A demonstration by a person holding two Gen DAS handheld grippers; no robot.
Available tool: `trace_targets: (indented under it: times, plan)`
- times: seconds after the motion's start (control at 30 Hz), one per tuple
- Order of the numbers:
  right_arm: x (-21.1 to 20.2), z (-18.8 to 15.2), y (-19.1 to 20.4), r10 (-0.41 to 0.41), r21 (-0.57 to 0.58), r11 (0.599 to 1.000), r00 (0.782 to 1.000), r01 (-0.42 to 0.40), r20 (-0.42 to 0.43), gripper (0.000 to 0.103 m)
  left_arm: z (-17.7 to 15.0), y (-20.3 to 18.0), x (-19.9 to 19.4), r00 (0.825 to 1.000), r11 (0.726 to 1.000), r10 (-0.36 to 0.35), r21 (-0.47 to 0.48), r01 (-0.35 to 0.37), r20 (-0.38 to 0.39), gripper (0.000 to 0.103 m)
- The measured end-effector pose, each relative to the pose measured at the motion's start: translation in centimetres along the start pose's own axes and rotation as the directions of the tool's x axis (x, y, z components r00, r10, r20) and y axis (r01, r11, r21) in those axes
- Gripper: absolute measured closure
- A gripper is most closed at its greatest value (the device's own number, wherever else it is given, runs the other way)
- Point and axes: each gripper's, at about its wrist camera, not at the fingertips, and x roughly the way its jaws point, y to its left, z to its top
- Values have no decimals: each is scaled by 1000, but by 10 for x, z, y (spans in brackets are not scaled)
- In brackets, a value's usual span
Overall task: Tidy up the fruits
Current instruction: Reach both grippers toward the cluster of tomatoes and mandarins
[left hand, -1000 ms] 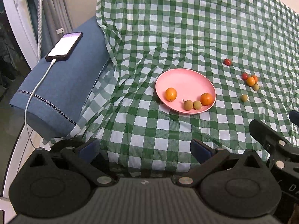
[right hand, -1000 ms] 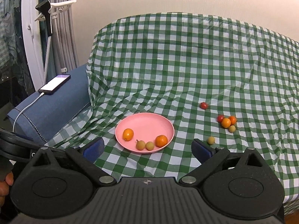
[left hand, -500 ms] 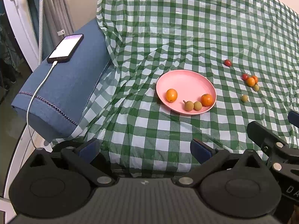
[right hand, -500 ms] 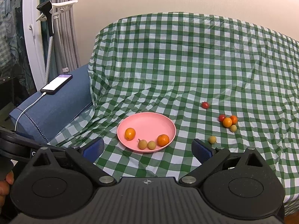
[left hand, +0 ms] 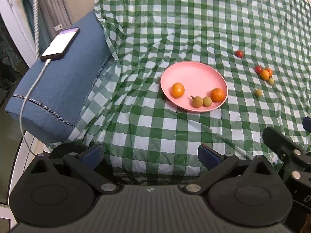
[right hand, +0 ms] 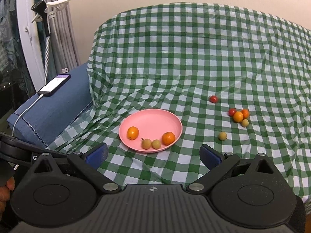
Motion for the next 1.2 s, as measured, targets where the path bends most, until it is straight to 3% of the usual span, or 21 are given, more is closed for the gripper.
trace_targets:
  times: [0.23, 0.4, 0.57, 0.77, 0.83, 0.97, 1.13, 1.2]
  plan:
    - [27, 2, -35, -29, 70, 997, 1000, 30, -11, 3, 24, -21, 33, 997, 999, 16, 31, -14, -78, 0]
    - [64, 8, -83, -115, 134, 984, 993, 117, -18, 2, 56, -39, 62, 991, 1000, 11, 17, -9, -135, 0]
    - [119, 15, -145, -228, 176, 958, 974, 226, -13, 2, 90, -66, 89, 987, 1000, 2, 23, 2, -161, 0]
    - [197, 16, -211, -291, 199, 937, 957, 289, -20, 4, 128, -96, 115, 983, 1000, -9, 20, 13, -182, 0]
    - [220, 17, -227, -314, 196, 929, 949, 315, -36, 10, 137, -106, 122, 984, 999, -1, 37, 8, -180, 0]
    - [259, 18, -251, -364, 162, 915, 929, 370, -66, 48, 153, -128, 139, 984, 997, 12, 71, 1, -180, 0]
    - [279, 16, -265, -354, 128, 925, 933, 359, -61, 66, 179, -167, 158, 986, 995, -9, 92, 24, -165, 0]
    - [285, 15, -263, -351, 94, 930, 935, 355, -55, 78, 189, -187, 165, 988, 994, -30, 100, 46, -154, 0]
